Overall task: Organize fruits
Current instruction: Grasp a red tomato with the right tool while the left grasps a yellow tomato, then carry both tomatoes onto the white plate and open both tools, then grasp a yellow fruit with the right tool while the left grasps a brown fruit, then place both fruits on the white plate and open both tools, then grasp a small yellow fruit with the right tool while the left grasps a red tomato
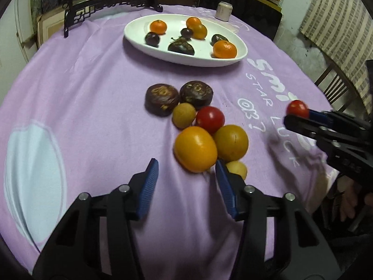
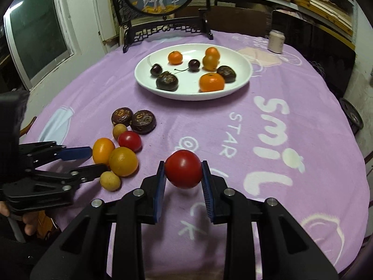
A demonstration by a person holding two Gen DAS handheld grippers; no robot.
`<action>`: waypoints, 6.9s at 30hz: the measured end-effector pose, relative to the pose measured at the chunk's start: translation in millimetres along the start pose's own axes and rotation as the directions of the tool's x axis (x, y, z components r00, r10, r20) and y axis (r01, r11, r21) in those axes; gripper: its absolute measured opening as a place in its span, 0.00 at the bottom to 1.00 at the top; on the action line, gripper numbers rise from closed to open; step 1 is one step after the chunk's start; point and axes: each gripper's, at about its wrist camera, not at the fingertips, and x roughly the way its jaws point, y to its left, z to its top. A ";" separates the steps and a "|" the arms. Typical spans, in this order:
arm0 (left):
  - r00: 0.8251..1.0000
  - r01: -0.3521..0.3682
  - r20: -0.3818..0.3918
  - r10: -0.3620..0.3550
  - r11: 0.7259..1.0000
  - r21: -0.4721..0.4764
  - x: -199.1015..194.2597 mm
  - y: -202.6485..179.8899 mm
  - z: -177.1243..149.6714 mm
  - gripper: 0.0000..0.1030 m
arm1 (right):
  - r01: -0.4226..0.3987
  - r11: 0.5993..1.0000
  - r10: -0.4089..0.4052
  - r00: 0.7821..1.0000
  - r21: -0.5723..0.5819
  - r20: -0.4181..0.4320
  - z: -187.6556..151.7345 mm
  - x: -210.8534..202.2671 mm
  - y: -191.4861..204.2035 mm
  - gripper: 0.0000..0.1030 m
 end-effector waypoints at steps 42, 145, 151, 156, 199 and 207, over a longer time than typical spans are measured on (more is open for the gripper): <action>0.983 -0.064 0.171 0.072 0.997 -0.052 -15.6 25.8 143.5 0.39 | -0.015 0.999 0.017 0.999 -0.051 0.050 99.1 24.6 -7.8 0.29; 0.985 -0.053 0.161 0.057 0.998 -0.031 -31.4 27.9 105.2 0.37 | -0.118 0.993 0.118 0.993 -0.005 0.021 49.0 6.9 -8.5 0.35; 0.973 -0.096 0.203 0.106 0.994 -0.060 -20.6 38.2 176.5 0.37 | -0.102 0.992 0.106 0.993 -0.067 0.060 122.2 26.3 -3.8 0.35; 0.973 -0.094 0.197 0.118 0.988 -0.126 8.0 47.3 218.3 0.38 | -0.056 0.997 0.058 0.997 -0.047 0.054 166.4 70.7 -9.8 0.35; 0.980 -0.077 0.168 0.107 0.982 -0.173 -33.7 71.9 46.9 0.58 | -0.175 0.981 0.167 0.982 -0.085 -0.090 9.4 20.3 36.0 0.43; 0.986 -0.041 0.154 0.064 0.989 -0.144 -44.2 61.0 28.0 0.59 | -0.133 0.982 0.119 0.987 -0.135 -0.104 7.9 39.7 53.6 0.35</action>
